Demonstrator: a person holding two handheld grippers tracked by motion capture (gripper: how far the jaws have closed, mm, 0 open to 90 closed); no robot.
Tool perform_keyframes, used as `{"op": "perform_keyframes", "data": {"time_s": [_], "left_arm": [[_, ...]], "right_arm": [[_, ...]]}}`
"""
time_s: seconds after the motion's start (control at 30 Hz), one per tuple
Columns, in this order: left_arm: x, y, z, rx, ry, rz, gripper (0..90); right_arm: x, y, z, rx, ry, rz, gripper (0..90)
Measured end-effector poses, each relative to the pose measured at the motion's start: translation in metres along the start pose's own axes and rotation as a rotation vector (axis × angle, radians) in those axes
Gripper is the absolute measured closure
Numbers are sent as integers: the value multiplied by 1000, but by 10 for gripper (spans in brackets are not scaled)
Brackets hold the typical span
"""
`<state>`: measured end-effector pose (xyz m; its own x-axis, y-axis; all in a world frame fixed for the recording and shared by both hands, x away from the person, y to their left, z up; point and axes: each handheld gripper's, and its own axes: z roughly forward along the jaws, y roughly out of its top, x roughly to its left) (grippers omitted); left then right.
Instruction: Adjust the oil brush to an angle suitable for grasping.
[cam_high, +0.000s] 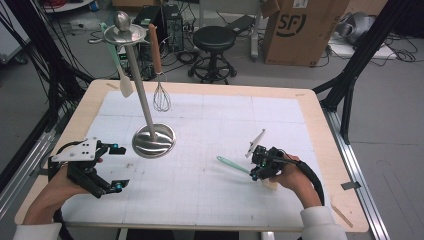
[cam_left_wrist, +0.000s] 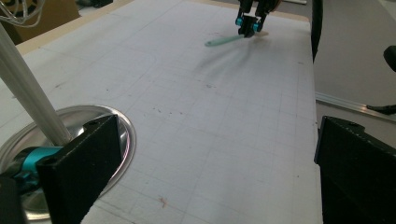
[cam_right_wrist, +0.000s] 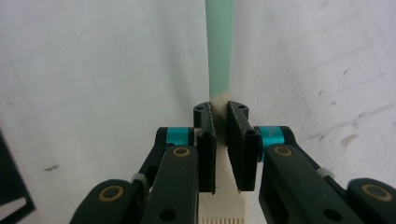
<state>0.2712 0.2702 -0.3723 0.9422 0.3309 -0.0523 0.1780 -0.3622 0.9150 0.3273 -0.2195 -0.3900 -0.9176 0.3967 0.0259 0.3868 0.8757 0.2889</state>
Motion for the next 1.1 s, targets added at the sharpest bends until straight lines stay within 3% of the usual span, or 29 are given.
{"op": "perform_keyframes", "data": {"time_s": [0.13,0.6,0.97,1.1], "left_arm": [[0,0,-1,-6,2,-1,17],[0,0,-1,-3,2,-1,17],[0,0,-1,1,5,-2,17],[0,0,-1,-2,5,-3,17]], "right_arm": [[-1,1,-16,-127,6,31,820],[9,10,-57,-443,31,25,820],[21,31,-75,-570,34,5,819],[23,38,-81,-610,65,15,818]]}}
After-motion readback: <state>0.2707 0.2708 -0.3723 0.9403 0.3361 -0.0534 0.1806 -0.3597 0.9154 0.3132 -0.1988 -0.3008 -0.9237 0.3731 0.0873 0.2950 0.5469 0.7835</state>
